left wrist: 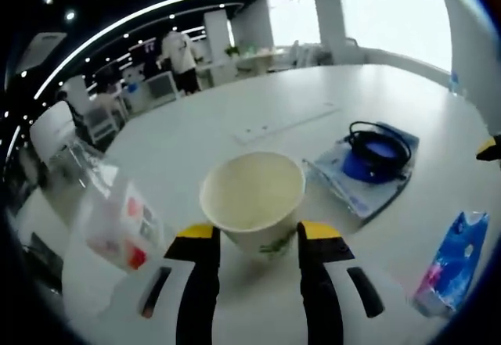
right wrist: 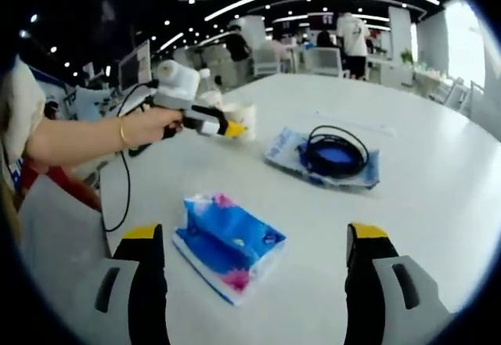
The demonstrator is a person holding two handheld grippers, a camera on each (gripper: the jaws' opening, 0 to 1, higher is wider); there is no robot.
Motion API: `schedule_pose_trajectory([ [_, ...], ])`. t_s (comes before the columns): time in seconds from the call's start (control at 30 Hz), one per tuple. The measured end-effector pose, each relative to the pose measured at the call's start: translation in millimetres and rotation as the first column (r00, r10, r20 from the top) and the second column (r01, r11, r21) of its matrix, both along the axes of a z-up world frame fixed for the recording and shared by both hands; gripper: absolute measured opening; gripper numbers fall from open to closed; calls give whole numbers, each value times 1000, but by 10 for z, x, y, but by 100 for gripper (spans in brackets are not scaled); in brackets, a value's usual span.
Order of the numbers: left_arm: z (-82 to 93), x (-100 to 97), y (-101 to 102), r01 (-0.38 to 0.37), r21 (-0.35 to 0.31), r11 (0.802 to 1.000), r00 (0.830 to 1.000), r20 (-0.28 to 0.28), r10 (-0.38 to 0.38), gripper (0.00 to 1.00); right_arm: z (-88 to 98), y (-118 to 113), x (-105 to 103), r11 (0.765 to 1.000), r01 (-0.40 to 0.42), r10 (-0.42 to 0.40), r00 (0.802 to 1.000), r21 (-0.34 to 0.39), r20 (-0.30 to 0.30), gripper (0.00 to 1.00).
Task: Arrange the tabletop items into an orderly group along one side of the table until the central work area is clear of visible clutter.
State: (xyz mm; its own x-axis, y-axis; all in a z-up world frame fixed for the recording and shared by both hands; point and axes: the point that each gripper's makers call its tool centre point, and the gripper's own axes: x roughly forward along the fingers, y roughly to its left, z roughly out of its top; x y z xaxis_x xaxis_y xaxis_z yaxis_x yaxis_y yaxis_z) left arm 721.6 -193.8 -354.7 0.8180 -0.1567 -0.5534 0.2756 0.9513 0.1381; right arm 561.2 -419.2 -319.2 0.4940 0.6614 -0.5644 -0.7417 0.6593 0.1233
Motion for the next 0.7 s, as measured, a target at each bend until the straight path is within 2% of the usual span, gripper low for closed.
schedule_pose_trajectory([
  [0.33, -16, 4, -3, -5, 3, 1000, 1000, 7, 5, 36, -46, -5, -16, 1000, -6, 6, 1000, -8, -11, 96],
  [0.57, -50, 19, 42, -19, 7, 1000, 1000, -11, 19, 36, -29, 4, -23, 1000, -5, 5, 1000, -5, -8, 96],
  [0.7, -70, 11, 58, -25, 11, 1000, 1000, -18, 25, 44, -27, 1, -17, 1000, -2, 2, 1000, -5, -7, 96],
])
